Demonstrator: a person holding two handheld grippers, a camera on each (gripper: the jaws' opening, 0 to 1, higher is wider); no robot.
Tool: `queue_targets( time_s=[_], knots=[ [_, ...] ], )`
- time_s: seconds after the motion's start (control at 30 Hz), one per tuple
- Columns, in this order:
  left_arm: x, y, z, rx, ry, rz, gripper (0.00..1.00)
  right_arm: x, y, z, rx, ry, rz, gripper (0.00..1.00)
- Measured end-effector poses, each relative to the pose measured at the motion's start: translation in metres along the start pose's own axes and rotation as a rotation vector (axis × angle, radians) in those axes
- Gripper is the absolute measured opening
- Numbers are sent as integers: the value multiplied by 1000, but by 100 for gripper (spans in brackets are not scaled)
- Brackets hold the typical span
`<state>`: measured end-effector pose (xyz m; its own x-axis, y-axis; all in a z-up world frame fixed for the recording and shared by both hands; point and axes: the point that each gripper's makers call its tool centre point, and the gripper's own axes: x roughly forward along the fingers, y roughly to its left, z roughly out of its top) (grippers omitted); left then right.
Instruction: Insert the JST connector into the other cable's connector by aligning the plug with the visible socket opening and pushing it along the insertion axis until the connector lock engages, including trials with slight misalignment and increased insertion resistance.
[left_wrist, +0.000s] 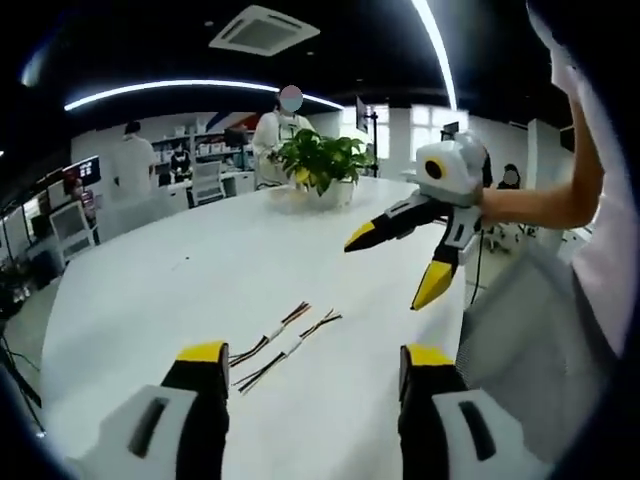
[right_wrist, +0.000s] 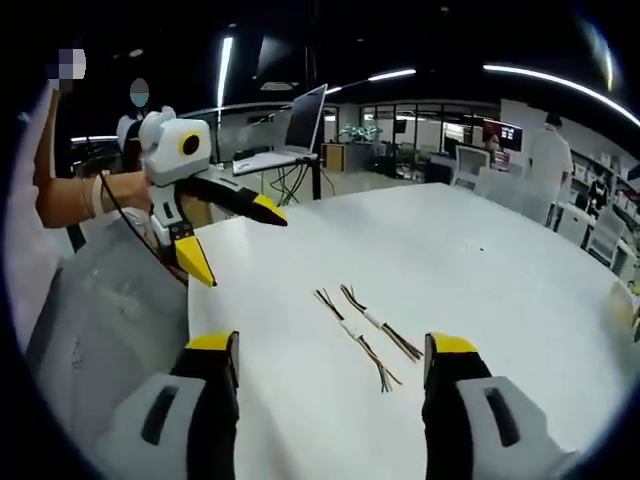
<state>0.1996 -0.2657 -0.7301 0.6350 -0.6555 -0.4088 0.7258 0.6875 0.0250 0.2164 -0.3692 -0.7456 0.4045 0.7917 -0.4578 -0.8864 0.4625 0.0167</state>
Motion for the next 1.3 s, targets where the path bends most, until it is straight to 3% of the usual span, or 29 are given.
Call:
queue_targets(
  time_s=[0.17, 0.6, 0.83, 1.3],
  knots=[
    [-5, -6, 3, -2, -8, 4, 69, -7, 2, -2, 25, -5, -30, 80],
    [-17, -10, 14, -54, -57, 41, 90, -20, 8, 0, 95, -22, -78, 100],
    [-22, -7, 18, -60, -73, 71, 99, -24, 12, -1, 105, -21, -89, 100],
    [-30, -16, 19, -62, -94, 80, 99, -32, 18, -1, 134, -26, -121, 100]
  ],
)
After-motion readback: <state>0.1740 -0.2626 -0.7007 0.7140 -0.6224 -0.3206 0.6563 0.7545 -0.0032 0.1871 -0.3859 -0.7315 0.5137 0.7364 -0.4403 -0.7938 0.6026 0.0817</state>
